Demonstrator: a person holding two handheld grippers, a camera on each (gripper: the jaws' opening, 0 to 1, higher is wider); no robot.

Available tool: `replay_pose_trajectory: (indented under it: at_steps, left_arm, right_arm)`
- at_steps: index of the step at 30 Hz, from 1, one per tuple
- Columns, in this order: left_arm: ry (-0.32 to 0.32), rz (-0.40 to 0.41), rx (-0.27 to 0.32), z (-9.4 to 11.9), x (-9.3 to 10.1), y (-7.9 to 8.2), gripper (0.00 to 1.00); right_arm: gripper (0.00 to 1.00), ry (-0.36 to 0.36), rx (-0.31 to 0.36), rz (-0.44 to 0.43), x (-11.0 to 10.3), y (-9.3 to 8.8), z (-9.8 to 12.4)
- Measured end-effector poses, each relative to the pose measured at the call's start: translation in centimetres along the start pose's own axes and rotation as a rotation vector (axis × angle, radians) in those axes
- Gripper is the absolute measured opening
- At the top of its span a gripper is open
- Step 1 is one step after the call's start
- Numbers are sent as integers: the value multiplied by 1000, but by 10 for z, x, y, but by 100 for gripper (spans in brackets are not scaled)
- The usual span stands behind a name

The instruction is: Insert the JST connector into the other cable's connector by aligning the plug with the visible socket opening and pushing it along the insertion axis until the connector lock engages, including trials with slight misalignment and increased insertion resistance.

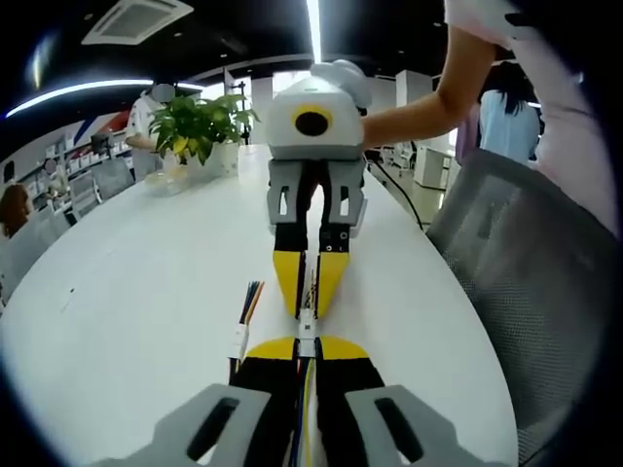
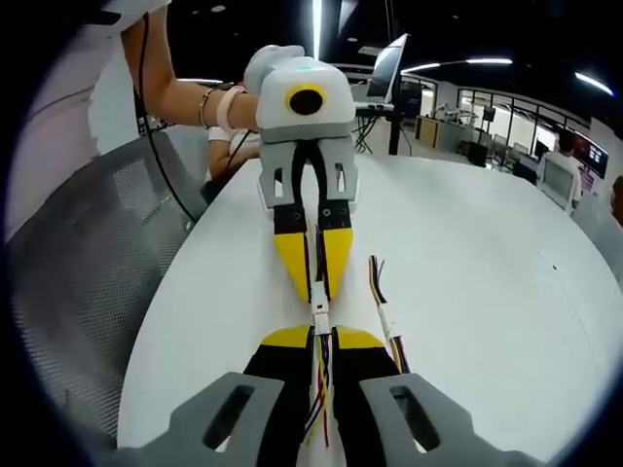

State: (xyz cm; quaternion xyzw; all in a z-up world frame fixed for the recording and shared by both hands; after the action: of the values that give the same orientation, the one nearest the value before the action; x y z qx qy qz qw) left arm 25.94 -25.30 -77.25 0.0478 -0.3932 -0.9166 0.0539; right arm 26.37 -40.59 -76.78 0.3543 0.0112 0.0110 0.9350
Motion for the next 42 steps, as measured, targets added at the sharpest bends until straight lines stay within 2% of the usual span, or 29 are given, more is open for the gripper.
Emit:
replay_pose_trajectory:
  at_steps: [10,17,24,29,35,42]
  left_arm:
    - [3,-13,0,-1,1,4,0]
    - [8,-64,-7,-3,1,6,0]
    - [4,-65,4,-3,1,7,0]
    - [16,-72,-4,-2,-1,7,0]
    - [1,-94,-21,-4,3,6,0]
    - [-5,-83,-28,-5,2,6,0]
  right_arm:
    - [3,-1,-2,25,3,1,-2]
    - [2,-4,-13,61,4,0,-1]
    - [2,6,-9,66,4,2,0]
    - [1,-1,-12,61,9,2,0]
    - [1,13,-34,79,6,0,-4]
    - [1,18,-40,84,8,0,-6]
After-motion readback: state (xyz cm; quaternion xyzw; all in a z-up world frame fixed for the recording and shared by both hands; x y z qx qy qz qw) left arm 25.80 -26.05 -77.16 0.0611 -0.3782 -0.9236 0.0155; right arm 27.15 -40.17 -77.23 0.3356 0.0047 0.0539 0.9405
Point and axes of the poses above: the point that each gripper's makers call its tool centre point, and the gripper's own axes: z roughly backward along the fingers, x roughly to its right, y roughly out of its top, the point moved 9 cm from there along z, roughly backward along the fingers, and after that the axes turned 12 degrees about -x, right-handed, at the moved point
